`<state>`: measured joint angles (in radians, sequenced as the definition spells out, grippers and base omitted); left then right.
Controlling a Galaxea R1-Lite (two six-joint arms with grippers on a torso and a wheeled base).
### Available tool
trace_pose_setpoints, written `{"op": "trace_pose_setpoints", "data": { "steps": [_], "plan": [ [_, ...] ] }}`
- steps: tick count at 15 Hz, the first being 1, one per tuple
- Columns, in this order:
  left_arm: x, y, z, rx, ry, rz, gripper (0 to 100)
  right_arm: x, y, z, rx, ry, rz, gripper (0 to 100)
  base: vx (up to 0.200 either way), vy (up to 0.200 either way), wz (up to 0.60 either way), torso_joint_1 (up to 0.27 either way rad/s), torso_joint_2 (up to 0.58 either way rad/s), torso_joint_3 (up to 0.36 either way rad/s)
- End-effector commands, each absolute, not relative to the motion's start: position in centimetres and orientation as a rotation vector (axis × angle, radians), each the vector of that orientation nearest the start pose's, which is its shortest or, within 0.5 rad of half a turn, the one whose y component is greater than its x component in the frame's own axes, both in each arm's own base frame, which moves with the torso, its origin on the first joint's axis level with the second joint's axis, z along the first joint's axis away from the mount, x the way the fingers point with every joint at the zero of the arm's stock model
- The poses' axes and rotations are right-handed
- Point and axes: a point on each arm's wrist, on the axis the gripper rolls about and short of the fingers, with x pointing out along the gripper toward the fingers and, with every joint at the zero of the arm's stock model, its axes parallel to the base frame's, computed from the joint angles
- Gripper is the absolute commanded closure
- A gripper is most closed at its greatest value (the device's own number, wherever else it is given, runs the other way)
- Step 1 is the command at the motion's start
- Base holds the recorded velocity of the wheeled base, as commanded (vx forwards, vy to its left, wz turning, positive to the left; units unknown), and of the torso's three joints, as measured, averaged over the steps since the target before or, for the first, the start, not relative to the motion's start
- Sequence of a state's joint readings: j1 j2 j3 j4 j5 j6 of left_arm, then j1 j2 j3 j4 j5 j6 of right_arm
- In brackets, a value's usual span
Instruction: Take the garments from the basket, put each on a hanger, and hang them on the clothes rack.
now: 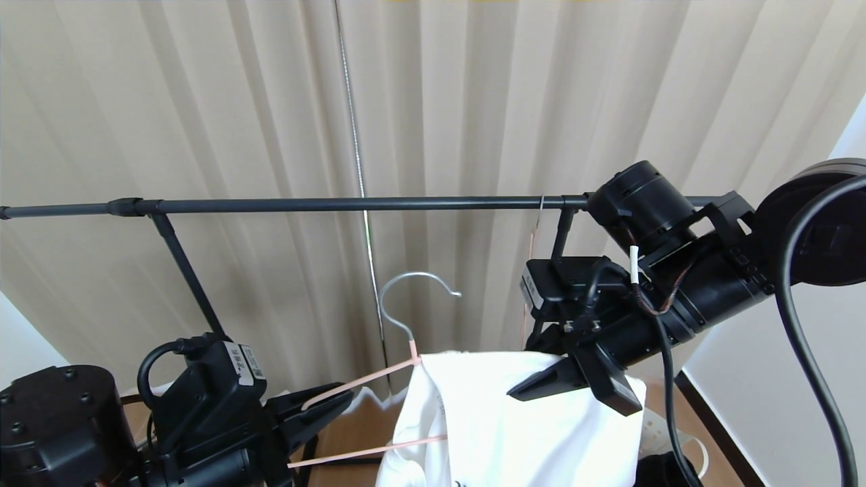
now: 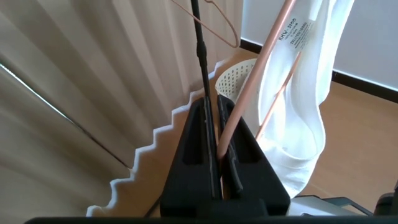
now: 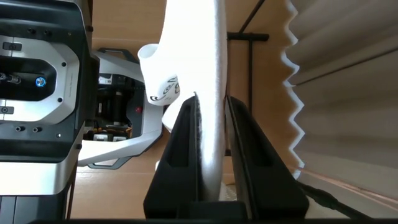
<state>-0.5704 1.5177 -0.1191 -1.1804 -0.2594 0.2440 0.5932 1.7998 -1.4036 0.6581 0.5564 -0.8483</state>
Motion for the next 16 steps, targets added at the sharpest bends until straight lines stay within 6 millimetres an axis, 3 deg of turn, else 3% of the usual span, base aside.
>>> {"op": "trace_pose_setpoints", "data": {
  "steps": [1, 2, 7, 13, 16],
  "plan": [
    [15.5, -10.6, 11.8, 0.265, 0.119, -0.849, 100, 24.7, 18.1, 21.1, -0.697, 0.592, 1.439, 100, 0.0, 0.0, 0.0, 0.0, 0.0, 0.0],
    [15.5, -10.6, 11.8, 0.265, 0.119, -0.85, 0, 24.6, 18.1, 21.1, -0.697, 0.592, 1.439, 100, 0.0, 0.0, 0.0, 0.0, 0.0, 0.0],
    [15.2, -10.4, 12.4, 0.228, 0.103, -0.85, 0, 24.1, 17.6, 21.4, -0.706, 0.597, 1.425, 100, 0.0, 0.0, 0.0, 0.0, 0.0, 0.0],
    [15.4, -10.5, 12.5, 0.194, 0.115, -0.844, 0, 24.2, 16.8, 22.6, -0.82, 0.579, 1.25, 100, 0.0, 0.0, 0.0, 0.0, 0.0, 0.0],
    [16.1, -10.6, 12.9, 0.148, 0.119, -0.821, 0, 24.3, 16.5, 24.0, -0.907, 0.508, 1.064, 100, 0.0, 0.0, 0.0, 0.0, 0.0, 0.0]
  ]
}}
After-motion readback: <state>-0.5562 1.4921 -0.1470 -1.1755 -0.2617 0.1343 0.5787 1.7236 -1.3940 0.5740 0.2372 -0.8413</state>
